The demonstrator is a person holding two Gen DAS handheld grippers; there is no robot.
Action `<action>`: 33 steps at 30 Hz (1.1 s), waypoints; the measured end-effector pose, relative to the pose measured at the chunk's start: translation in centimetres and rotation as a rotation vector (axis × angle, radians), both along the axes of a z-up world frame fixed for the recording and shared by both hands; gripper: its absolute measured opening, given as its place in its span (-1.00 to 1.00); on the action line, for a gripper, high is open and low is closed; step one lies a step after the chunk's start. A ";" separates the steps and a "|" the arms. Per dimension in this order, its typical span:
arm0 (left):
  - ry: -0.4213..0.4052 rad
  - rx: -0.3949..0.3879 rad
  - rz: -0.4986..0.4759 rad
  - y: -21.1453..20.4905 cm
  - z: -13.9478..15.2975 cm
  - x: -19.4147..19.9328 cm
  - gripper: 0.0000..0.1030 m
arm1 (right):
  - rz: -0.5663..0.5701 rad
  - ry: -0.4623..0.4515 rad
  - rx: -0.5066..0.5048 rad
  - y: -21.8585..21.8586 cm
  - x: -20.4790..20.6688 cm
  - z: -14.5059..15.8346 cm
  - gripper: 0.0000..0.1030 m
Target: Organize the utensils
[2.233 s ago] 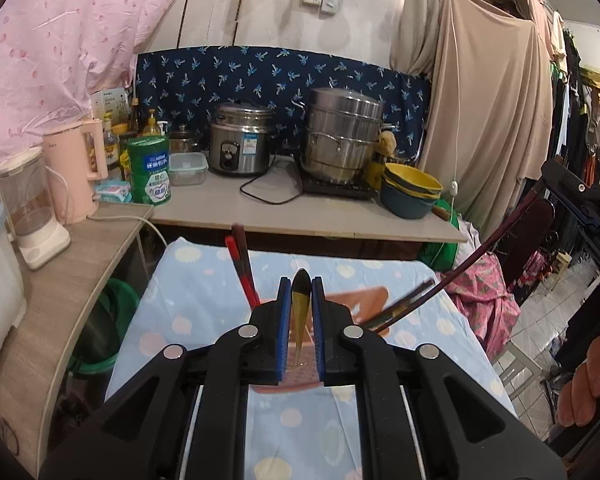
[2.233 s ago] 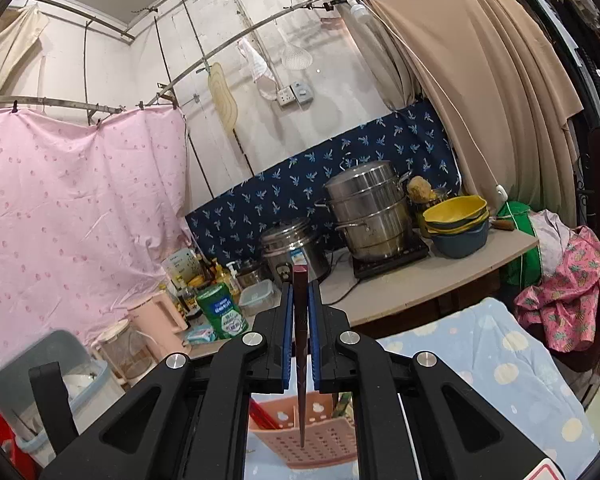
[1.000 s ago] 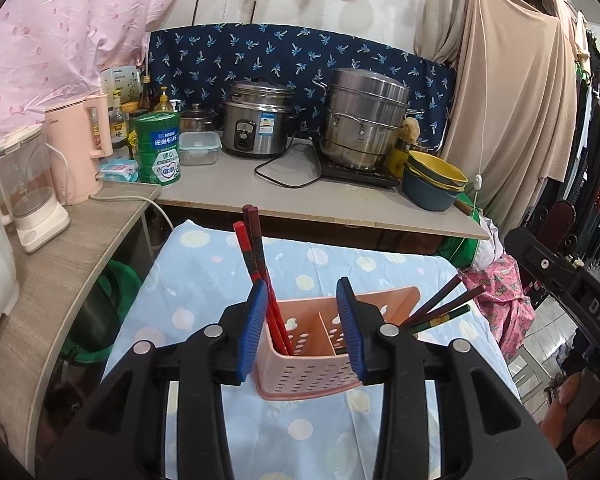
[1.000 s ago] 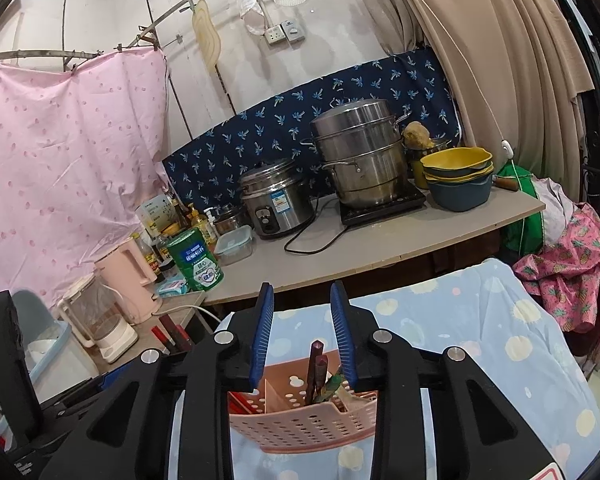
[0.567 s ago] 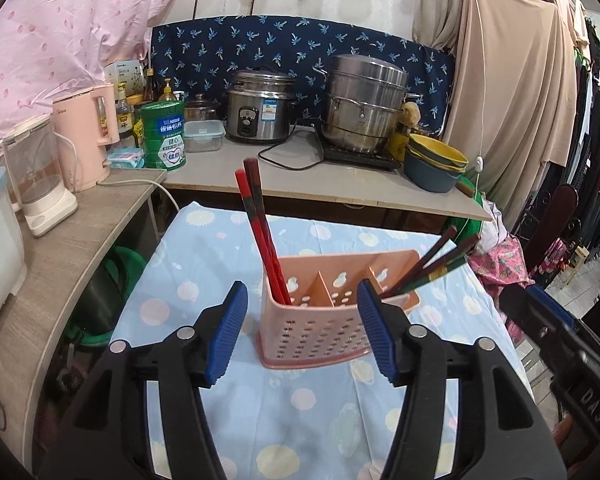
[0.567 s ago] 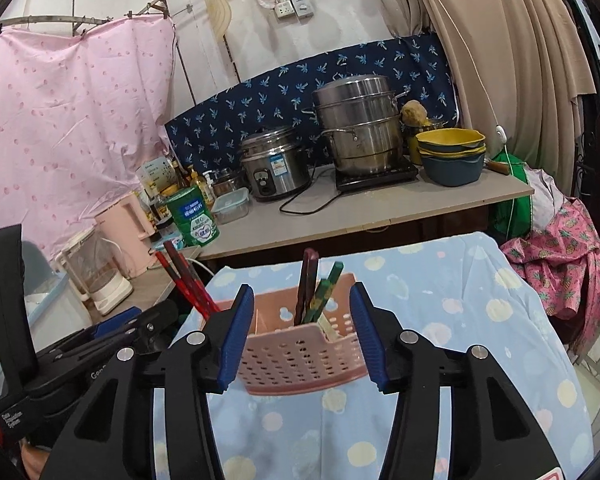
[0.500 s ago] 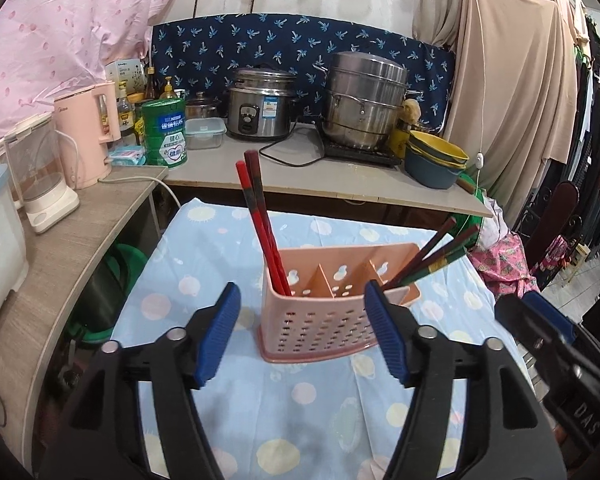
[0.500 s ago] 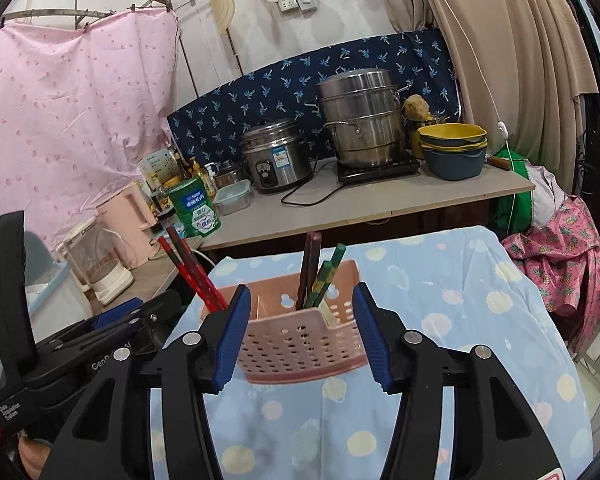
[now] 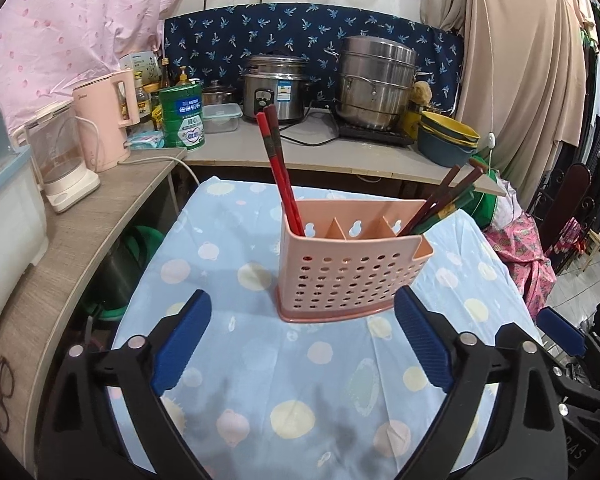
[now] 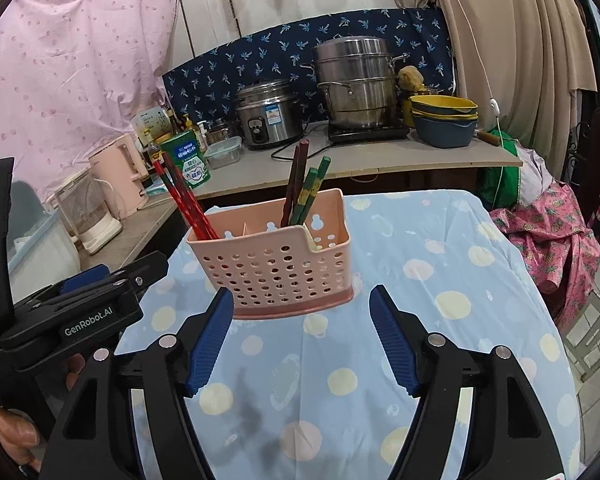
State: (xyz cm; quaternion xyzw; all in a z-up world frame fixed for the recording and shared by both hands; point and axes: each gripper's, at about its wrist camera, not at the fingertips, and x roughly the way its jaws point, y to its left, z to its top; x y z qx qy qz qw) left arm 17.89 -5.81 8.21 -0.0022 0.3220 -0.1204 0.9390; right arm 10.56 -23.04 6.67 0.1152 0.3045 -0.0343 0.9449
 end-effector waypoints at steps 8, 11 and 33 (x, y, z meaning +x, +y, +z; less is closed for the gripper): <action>0.029 0.029 0.020 0.3 -1.2 -1.1 0.86 | -0.006 0.026 0.008 0.0 -1.2 -0.6 0.62; 0.042 0.033 0.024 0.5 -1.7 -1.4 0.86 | -0.006 0.042 0.001 0.1 -1.5 -1.0 0.64; 0.073 0.052 0.046 1.0 -3.1 -2.8 0.86 | -0.032 0.078 -0.015 0.6 -2.8 -2.5 0.89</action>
